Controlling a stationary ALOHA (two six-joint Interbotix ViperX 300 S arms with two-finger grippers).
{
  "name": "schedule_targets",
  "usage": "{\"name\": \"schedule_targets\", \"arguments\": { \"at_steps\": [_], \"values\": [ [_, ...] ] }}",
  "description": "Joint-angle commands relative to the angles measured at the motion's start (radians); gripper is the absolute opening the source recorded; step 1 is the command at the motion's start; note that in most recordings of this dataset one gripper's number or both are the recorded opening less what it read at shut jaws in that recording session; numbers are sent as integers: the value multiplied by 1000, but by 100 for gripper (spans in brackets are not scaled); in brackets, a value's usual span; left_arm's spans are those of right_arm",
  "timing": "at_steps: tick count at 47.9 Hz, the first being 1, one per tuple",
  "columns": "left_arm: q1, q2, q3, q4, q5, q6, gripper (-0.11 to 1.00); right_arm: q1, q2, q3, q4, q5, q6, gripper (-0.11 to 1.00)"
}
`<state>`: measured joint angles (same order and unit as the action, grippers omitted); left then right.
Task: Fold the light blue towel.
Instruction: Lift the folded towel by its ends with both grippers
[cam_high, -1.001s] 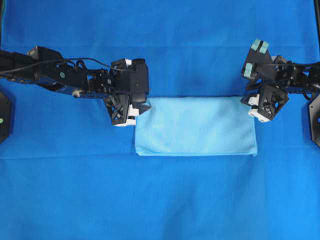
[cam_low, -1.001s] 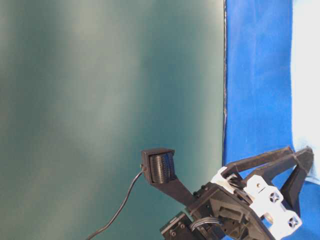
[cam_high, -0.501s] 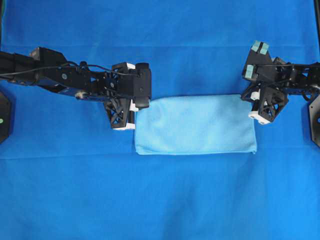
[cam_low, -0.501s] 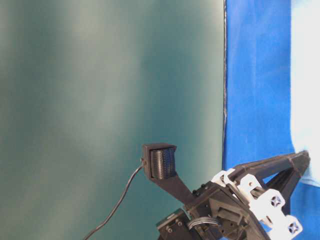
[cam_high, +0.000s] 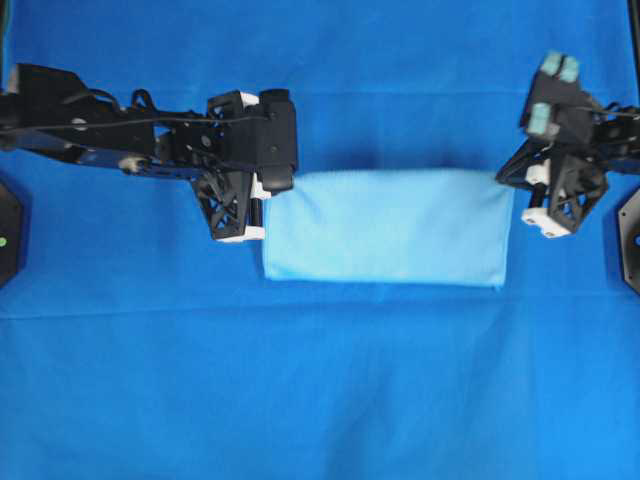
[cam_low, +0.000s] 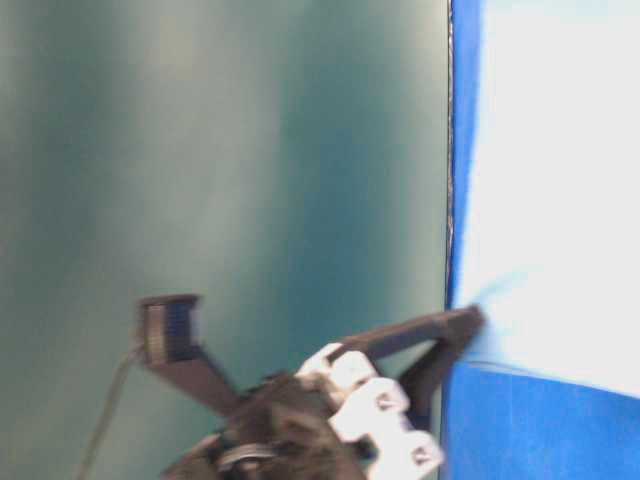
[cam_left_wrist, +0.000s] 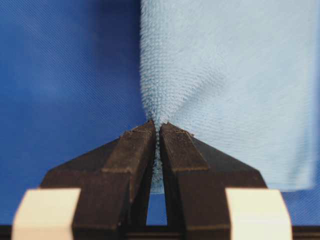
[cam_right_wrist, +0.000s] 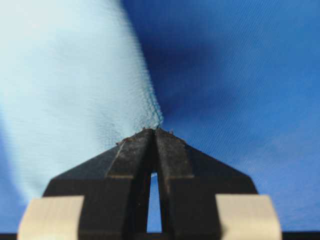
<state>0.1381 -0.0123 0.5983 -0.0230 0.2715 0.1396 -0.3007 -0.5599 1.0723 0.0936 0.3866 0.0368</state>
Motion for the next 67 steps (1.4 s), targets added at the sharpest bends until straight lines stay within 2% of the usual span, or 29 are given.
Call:
{"name": "schedule_targets", "arguments": {
  "at_steps": [1, 18, 33, 42, 55, 59, 67],
  "values": [
    [5, -61, -32, 0, 20, 6, 3, -2, -71, -44, -8, 38, -2, 2],
    [12, -189, -104, 2, 137, 12, 3, -2, -221, -150, -38, 193, -2, 2],
    [23, -236, -78, 2, 147, 9, 3, -2, -227, -179, -46, 207, 0, 2],
    [11, -244, -63, 2, 144, -15, 3, -15, -212, -178, -60, 195, 0, 2],
    [-109, -196, -75, 2, 60, -18, 3, -140, -114, -196, -127, 94, 0, 2],
    [-155, -175, -91, 2, 31, -18, 3, -187, -54, -221, -137, 48, 0, 2],
    [-230, -144, -118, 2, -12, -18, 3, -218, 64, -290, -147, -49, -9, 2]
  ]
}}
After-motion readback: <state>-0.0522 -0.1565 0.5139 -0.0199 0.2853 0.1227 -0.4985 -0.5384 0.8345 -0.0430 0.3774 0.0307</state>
